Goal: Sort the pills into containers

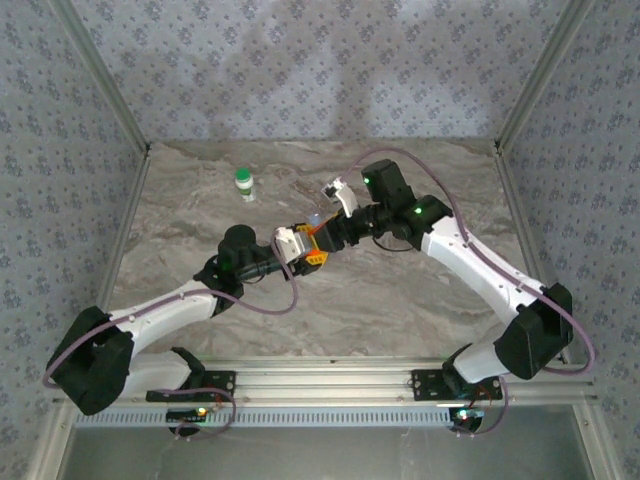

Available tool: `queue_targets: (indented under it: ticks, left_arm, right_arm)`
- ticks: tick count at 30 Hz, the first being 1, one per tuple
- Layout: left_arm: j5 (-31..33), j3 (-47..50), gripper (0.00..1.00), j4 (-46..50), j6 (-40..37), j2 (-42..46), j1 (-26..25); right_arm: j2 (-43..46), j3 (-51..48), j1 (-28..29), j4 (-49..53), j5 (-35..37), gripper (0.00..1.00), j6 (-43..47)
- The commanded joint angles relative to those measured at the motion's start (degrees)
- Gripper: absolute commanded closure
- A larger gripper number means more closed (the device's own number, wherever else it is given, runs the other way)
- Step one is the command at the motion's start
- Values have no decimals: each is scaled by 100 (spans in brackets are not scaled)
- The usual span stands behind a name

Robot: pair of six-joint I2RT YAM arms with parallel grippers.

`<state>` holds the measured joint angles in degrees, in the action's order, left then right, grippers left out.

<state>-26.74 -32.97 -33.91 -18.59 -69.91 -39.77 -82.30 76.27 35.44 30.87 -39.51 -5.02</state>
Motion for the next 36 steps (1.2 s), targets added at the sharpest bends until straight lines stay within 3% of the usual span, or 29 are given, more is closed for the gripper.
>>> queue_targets:
  ticks: [1,3,5,6,7,8,15,21,26,31,36]
  left_arm:
    - [213,-138,100,-394,30,-3,-44]
    - [353,-196,96,-284,40,-29,-45]
    - [459,-242,76,-175,40,-48,-47]
    - [521,-257,59,-141,44,-57,-48]
    - [573,-272,34,-109,44,-66,-41]
    - [665,-271,2,-90,59,-67,-46]
    - [1423,38,2,-502,215,29,-46]
    - [2370,216,1,-786,470,183,-32]
    - [3601,-72,1,48,658,434,5]
    - [5277,88,2,325,1959,764,362]
    - [5230,521,1,746,3180,1154,886]
  right_arm:
    - [-131,259,-15,523,-210,61,-282]
    - [-151,322,-35,583,-242,64,-336]
    - [-138,376,-59,602,-242,66,-381]
    - [-139,404,-84,608,-250,66,-407]
    - [-136,433,-113,608,-243,66,-419]
    - [-116,453,-169,591,-205,67,-449]
    - [-49,664,-871,384,393,71,-734]
    - [-655,1516,-1153,926,3206,72,127]
    - [-1741,2589,-1533,1466,4290,72,624]
    - [-2963,3814,-1783,2052,4883,71,1125]
    - [-4063,4927,-2009,2447,4950,70,1349]
